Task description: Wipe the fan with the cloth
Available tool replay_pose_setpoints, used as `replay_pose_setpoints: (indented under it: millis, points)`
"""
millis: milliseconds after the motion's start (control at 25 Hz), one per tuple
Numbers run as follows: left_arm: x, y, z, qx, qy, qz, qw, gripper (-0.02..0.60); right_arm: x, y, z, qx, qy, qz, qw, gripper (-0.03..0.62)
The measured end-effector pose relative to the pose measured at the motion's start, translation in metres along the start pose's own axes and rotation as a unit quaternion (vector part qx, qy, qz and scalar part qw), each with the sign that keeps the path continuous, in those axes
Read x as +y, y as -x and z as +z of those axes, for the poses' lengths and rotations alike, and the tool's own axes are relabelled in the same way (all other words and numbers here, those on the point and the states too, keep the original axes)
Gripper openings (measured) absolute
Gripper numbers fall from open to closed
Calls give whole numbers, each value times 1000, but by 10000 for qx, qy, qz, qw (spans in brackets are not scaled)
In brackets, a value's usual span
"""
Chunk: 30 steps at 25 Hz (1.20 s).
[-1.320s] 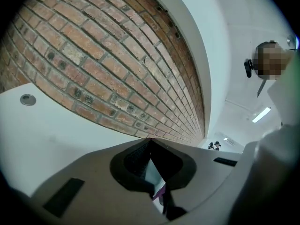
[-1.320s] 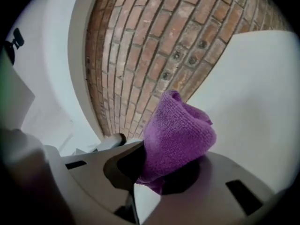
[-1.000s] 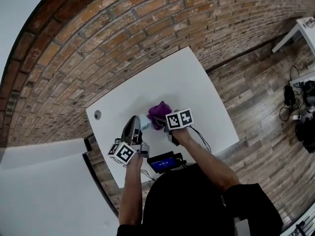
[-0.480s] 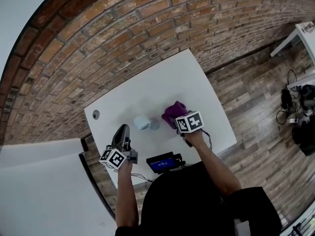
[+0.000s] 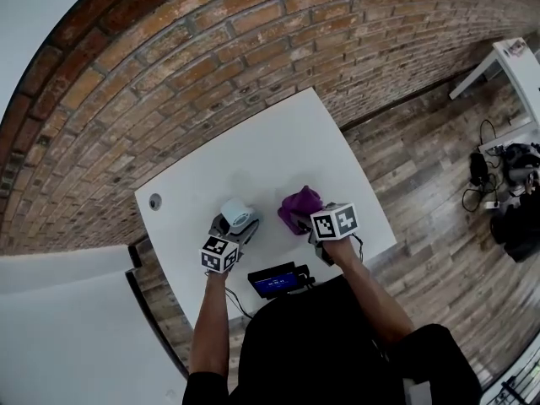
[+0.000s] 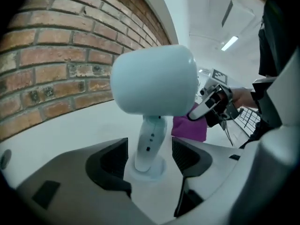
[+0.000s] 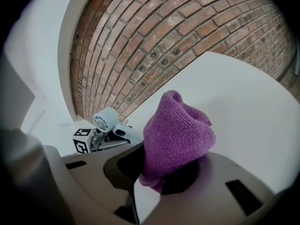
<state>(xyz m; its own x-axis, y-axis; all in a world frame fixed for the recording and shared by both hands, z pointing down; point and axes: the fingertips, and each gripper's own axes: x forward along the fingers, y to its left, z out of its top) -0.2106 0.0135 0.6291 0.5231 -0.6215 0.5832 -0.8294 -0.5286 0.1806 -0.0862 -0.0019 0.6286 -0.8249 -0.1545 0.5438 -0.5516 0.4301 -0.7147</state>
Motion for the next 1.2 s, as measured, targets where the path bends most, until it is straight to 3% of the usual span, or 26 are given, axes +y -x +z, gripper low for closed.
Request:
replay_pose_setpoints:
  millis: [80,200,240,280,320,360,440,480,520,640,680,720,760,840,960,1080,1200]
  points:
    - [3,-2,12,-184,-9,61,9998,298,0,8,1,-58,-4,-18,10000,63]
    - [2,-2,21,-278,333,-7,9991,186,-1,20,6,-184,-8,-32,9998,61]
    - [3,0,23,-347,775,-66,9964,186,0,24,8,-240,1,-6,9997,63]
    - [6,3,26,-543,1475,-165,9874,178,2,27,10,-308,20,40,9995,62]
    - [10,8,31,-883,2380,-326,9667,164,6,29,14,-388,54,98,9992,61]
    - [15,15,38,-1329,3349,-548,9312,163,11,32,17,-478,102,163,9987,62]
    - [23,34,55,-2293,4858,-1054,8368,158,23,37,27,-689,220,313,9969,63]
    - [27,44,64,-2725,5273,-1261,7949,158,31,40,34,-811,283,404,9955,62]
    - [31,54,73,-3113,5532,-1429,7593,158,40,43,42,-949,351,508,9936,63]
    - [38,83,100,-4062,6012,-1851,6628,158,76,54,75,-1431,610,872,9840,63]
    - [40,91,107,-4289,6117,-1958,6353,158,92,59,87,-1615,721,1020,9789,62]
    - [40,97,114,-4457,6195,-2045,6129,158,110,65,100,-1818,845,1189,9725,61]
    - [38,101,120,-4568,6246,-2123,5968,158,129,73,113,-2039,986,1376,9642,62]
    - [33,108,134,-4680,6257,-2279,5809,158,172,91,137,-2486,1321,1777,9430,62]
    - [22,118,157,-4805,6152,-2559,5703,158,225,106,159,-2772,1908,2169,9164,62]
    - [9,124,175,-4833,6006,-2845,5699,158,240,91,155,-2485,2294,2061,9182,63]
    - [2,131,180,-4893,5975,-3026,5586,156,230,82,152,-2426,2088,1989,9263,63]
